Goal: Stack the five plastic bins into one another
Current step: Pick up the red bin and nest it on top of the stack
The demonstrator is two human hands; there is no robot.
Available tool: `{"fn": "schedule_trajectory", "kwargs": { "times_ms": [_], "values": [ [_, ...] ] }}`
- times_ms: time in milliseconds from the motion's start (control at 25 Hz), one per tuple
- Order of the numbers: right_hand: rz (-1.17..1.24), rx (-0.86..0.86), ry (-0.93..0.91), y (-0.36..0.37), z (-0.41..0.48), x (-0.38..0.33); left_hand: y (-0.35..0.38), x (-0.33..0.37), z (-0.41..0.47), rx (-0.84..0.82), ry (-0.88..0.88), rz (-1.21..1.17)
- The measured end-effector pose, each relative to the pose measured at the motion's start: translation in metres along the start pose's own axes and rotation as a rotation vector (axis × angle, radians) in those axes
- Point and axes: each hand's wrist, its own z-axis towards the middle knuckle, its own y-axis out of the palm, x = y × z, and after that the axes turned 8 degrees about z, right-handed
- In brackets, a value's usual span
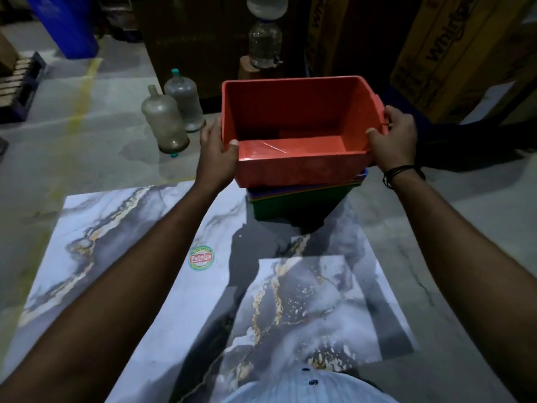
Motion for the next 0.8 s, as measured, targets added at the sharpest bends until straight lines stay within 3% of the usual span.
{"fn": "schedule_trajectory", "kwargs": {
  "times_ms": [160, 320, 520, 640, 800],
  "values": [
    [-0.043, -0.115, -0.059, 0.007, 0.015, 0.018, 0.029, 0.010, 0.015, -0.010, -0.035, 0.051],
    [-0.005, -0.126, -0.061, 0.011, 0.033, 0.036, 0.046, 0.012, 0.022, -0.039, -0.056, 0.081],
    [-0.105, -0.272, -0.044, 0.020, 0.042, 0.064, 0.069, -0.008, 0.011, -0.152, -0.142, 0.219],
    [-0.207, -0.425, -0.030, 0.034, 0.031, 0.087, 0.078, -0.028, 0.008, -0.223, -0.252, 0.398],
    [-0.291, -0.498, 0.010, 0.045, 0.025, 0.109, 0.080, -0.029, 0.008, -0.292, -0.246, 0.586]
  ]
}}
